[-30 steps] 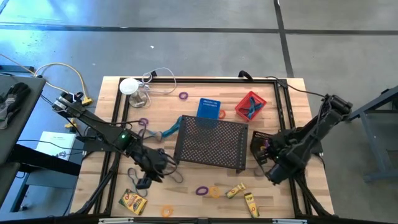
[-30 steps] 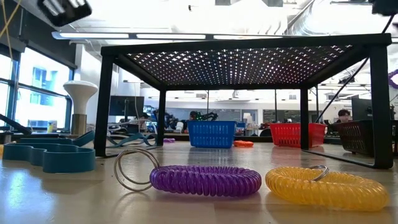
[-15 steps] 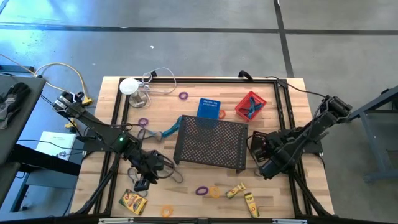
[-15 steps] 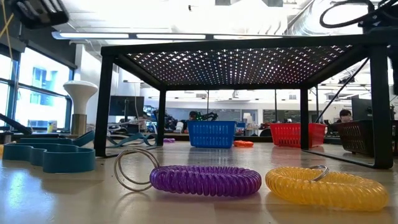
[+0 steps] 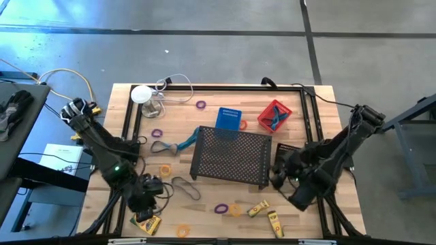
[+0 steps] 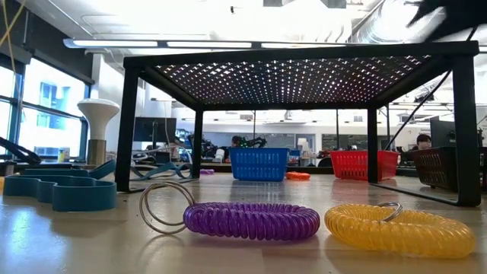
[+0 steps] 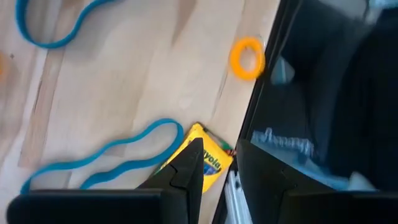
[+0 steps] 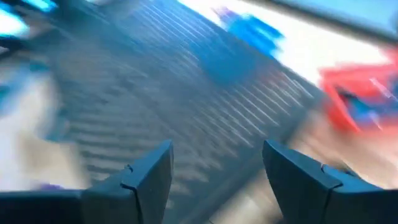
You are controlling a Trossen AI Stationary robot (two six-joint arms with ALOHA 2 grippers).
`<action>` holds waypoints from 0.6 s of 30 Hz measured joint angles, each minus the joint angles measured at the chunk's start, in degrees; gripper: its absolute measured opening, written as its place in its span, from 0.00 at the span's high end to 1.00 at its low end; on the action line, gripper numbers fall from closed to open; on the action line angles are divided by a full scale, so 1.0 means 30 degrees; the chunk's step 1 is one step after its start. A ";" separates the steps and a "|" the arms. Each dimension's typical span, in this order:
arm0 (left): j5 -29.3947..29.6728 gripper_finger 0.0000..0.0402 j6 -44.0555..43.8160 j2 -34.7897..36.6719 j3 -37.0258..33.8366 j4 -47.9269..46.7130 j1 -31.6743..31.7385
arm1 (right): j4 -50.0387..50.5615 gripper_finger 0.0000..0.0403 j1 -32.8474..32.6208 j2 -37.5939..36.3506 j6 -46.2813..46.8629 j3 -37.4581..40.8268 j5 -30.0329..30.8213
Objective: Pick & Place Office Desk Supplies
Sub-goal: Put the yellow crayon box into the blue bin
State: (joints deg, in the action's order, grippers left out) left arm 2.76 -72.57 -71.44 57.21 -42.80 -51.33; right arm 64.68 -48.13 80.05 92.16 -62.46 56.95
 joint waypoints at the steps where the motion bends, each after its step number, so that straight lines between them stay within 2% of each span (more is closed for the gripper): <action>1: 0.0737 0.77 -0.0633 -0.0007 0.0000 -0.0003 -0.0473 | -0.1648 0.42 -0.0137 0.0000 -0.1791 0.0000 0.0969; 3: 0.1928 0.77 -0.1815 -0.0071 0.0000 0.0013 -0.1572 | -0.5019 0.42 -0.0236 0.0000 -0.5579 0.0000 0.1924; 5: 0.2505 0.77 -0.2853 -0.0276 0.0000 0.0018 -0.2669 | -0.8454 0.42 -0.0195 0.0000 -0.9452 0.0007 0.1870; 12: 0.2911 0.77 -0.6475 -0.2207 0.0000 0.0047 -0.6043 | -1.8913 0.42 0.0433 0.0489 -2.0620 0.0211 -0.0441; 15: 0.2244 0.77 -0.6924 -0.3235 0.0000 0.0053 -0.6666 | -2.1796 0.42 0.0764 0.1048 -2.3497 0.0226 -0.2102; 18: 0.0940 0.77 -0.6932 -0.4067 0.0000 0.0053 -0.6912 | -2.3639 0.42 0.1287 0.1903 -2.4799 0.0230 -0.4112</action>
State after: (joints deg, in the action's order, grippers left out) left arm 5.58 -93.36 -83.64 57.21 -42.64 -72.07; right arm -6.24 -44.27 85.76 17.77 -61.77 44.62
